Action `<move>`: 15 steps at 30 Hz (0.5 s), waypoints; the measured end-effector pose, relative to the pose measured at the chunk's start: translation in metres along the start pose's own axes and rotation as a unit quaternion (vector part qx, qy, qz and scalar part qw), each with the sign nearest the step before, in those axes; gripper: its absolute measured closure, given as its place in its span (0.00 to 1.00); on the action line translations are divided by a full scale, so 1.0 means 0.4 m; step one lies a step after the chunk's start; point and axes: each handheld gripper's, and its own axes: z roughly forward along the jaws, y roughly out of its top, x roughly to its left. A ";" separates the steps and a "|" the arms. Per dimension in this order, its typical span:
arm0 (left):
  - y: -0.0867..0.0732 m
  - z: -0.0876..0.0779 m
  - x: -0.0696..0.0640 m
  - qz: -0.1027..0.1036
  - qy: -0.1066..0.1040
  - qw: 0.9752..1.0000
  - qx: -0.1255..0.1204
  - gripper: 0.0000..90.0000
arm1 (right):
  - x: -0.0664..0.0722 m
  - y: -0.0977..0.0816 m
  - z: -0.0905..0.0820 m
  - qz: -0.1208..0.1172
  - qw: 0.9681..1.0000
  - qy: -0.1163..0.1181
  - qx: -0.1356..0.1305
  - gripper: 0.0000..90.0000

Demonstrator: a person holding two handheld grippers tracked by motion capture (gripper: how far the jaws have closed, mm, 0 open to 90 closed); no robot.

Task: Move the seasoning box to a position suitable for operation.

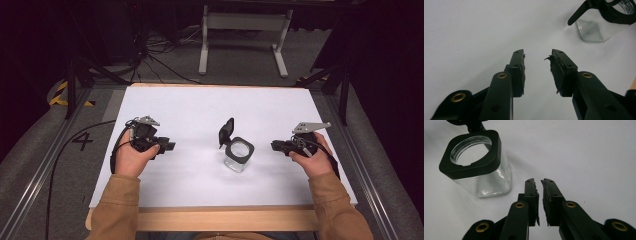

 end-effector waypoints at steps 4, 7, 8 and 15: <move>0.002 -0.004 -0.003 -0.002 -0.003 1.000 -0.007 0.78 | 0.004 -0.002 -0.005 -0.002 1.000 -0.001 -0.002 0.93; 0.008 -0.002 -0.008 0.000 -0.010 1.000 -0.011 0.81 | 0.005 -0.003 -0.011 0.001 1.000 -0.001 -0.004 0.95; 0.010 -0.002 -0.008 0.002 -0.009 1.000 -0.012 0.83 | 0.004 -0.004 -0.013 0.001 1.000 -0.001 -0.006 0.97; 0.037 0.005 -0.026 0.007 -0.027 0.999 -0.028 0.98 | 0.003 -0.020 -0.033 0.016 1.000 0.000 -0.002 1.00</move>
